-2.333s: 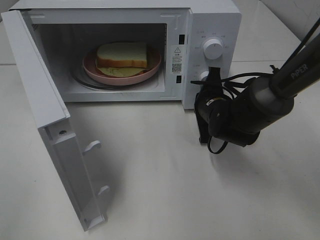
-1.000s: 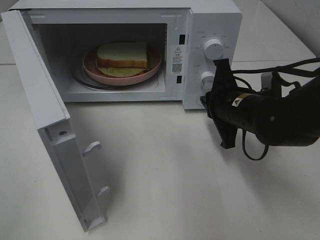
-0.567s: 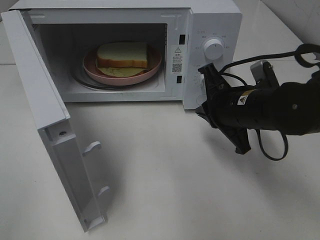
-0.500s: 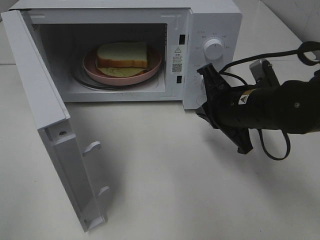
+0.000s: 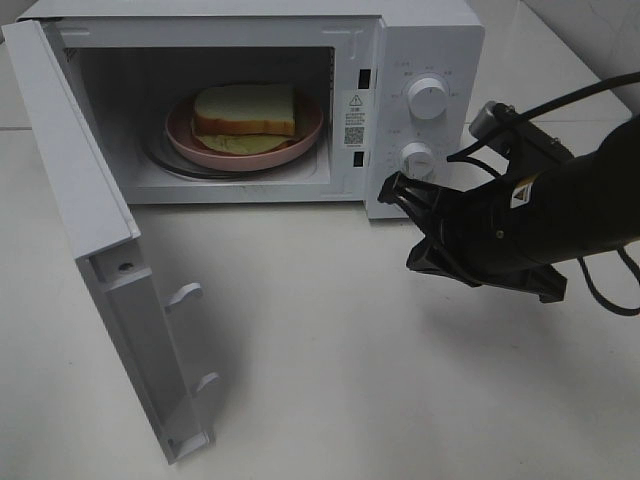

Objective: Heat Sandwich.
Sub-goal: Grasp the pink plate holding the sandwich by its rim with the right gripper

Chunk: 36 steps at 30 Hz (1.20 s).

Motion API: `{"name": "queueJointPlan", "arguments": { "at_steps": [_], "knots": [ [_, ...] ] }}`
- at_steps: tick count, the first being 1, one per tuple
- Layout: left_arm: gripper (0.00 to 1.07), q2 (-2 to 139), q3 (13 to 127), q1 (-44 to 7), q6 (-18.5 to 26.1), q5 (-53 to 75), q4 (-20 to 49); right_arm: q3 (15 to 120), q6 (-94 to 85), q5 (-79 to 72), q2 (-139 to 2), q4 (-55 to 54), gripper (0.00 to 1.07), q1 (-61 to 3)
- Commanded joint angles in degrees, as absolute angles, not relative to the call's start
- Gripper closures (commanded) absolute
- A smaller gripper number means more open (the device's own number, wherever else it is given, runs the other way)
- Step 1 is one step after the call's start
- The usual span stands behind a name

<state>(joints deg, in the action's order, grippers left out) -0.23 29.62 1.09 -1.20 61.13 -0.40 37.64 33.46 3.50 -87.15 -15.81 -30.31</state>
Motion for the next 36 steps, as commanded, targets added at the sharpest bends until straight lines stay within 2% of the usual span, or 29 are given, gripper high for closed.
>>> {"name": "queueJointPlan", "arguments": {
  "at_steps": [1,14,21,29,36],
  "knots": [
    [0.09,-0.63,29.56,1.26,-1.20,61.13,-0.34,37.70,25.32,7.85,-85.03,-15.24,1.05,-30.25],
    [0.09,-0.63,29.56,1.26,-1.20,61.13,-0.34,37.82,-3.72,24.29,-81.42,-15.24,1.02,-30.25],
    [0.09,-0.63,29.56,1.26,-1.20,61.13,-0.34,41.94,-20.28,37.70,-81.42,-14.95,1.01,-30.25],
    [0.09,-0.63,29.56,1.26,-1.20,61.13,-0.34,47.78,-30.65,46.64,-81.42,-9.97,0.99,-30.25],
    [0.09,-0.63,29.56,1.26,-1.20,61.13,-0.34,50.94,-37.70,47.96,-81.42,-6.65,0.98,-30.25]
  ]
}}
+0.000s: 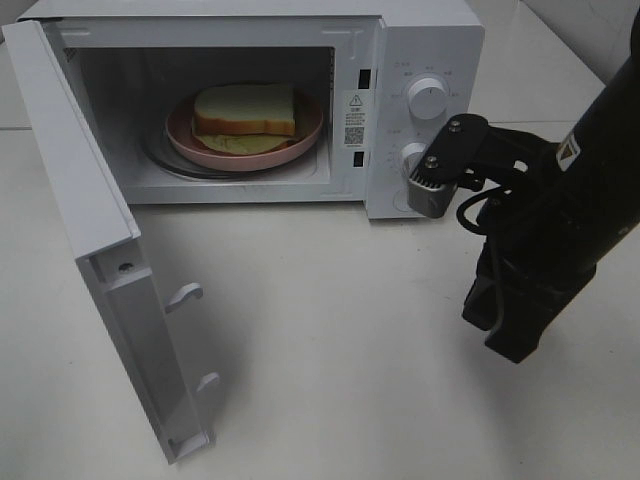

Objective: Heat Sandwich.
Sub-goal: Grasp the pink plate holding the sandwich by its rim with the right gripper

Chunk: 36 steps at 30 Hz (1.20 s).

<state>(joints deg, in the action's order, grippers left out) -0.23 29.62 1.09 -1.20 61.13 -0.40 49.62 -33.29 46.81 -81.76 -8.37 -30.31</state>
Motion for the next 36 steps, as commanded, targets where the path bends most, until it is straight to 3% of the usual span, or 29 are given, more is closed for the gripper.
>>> {"name": "queueJointPlan", "arguments": {
  "at_steps": [1,13,18,21,22,23,26,27,28,30,33,36],
  "knots": [
    [0.09,-0.63,29.56,1.26,-1.20,61.13,-0.34,51.85,-40.68,48.13,-81.42,-5.73,0.98,-30.25],
    [0.09,-0.63,29.56,1.26,-1.20,61.13,-0.34,55.18,-61.02,47.96,-81.42,0.00,0.94,-30.25],
    [0.09,-0.63,29.56,1.26,-1.20,61.13,-0.34,55.18,-64.86,47.15,-81.42,3.32,0.87,-30.25],
    [0.09,-0.63,29.56,1.26,-1.20,61.13,-0.34,55.18,-62.05,44.98,-81.42,6.19,0.71,-30.25],
    [0.09,-0.63,29.56,1.26,-1.20,61.13,-0.34,55.18,-62.05,44.98,-81.42,6.19,0.71,-30.25],
    [0.09,-0.63,29.56,1.26,-1.20,61.13,-0.34,55.18,-60.16,43.49,-81.42,7.33,0.61,-30.25],
    [0.09,-0.63,29.56,1.26,-1.20,61.13,-0.34,55.18,-57.35,41.37,-81.42,7.56,0.44,-30.25],
    [0.09,-0.63,29.56,1.26,-1.20,61.13,-0.34,55.18,-57.35,41.37,-81.42,7.56,0.44,-30.25],
    [0.09,-0.63,29.56,1.26,-1.20,61.13,-0.34,55.18,-55.81,40.28,-81.42,7.56,0.33,-30.25],
    [0.09,-0.63,29.56,1.26,-1.20,61.13,-0.34,55.18,-55.35,39.99,-81.42,7.56,0.23,-30.25],
    [0.09,-0.63,29.56,1.26,-1.20,61.13,-0.34,55.18,-55.35,39.99,-82.22,7.56,0.16,-30.25],
    [0.09,-0.63,29.56,1.26,-1.20,61.13,-0.34,55.18,-55.52,39.99,-82.96,7.56,0.16,-30.25]
  ]
}}
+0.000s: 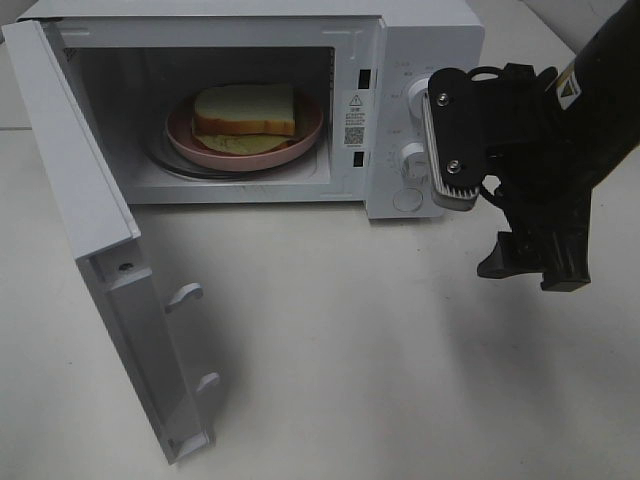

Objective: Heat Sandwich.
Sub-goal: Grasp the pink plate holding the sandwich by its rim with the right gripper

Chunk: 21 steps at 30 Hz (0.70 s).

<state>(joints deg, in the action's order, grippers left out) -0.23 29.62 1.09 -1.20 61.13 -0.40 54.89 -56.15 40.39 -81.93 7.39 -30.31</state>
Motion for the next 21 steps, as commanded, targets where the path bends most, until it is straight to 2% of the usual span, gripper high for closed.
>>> {"name": "queueJointPlan", "arguments": {
  "at_steps": [1,21],
  "knots": [
    [0.09,-0.63,29.56,1.26,-1.20,61.13,-0.34,55.46,-55.69,39.59,-83.77,7.56,0.16,-30.25],
    [0.09,-0.63,29.56,1.26,-1.20,61.13,-0.34,70.24,-55.69,38.45,-98.38,8.94,0.21,-35.64]
  ]
}}
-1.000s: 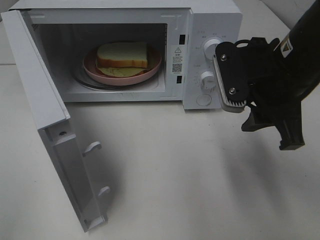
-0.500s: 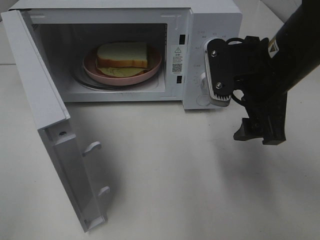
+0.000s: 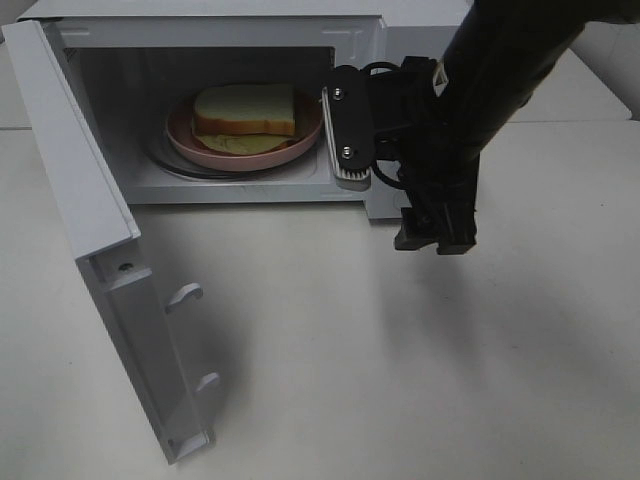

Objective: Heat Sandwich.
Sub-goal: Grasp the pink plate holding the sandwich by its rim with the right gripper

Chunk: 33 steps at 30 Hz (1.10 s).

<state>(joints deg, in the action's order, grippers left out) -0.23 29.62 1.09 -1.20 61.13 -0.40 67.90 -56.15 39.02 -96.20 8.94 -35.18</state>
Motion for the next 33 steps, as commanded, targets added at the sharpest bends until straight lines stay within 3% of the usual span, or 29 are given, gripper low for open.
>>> {"name": "queueJointPlan", "arguments": {
  "at_steps": [1,33],
  "knots": [
    [0.09,-0.63,29.56,1.26,-1.20,61.13,-0.34,71.91,-55.69,38.22,-99.87,8.88,0.22,-35.64],
    [0.09,-0.63,29.56,1.26,-1.20,61.13,-0.34,95.80,-55.69,32.03,-121.98,9.51,0.27,-38.16]
  ]
}}
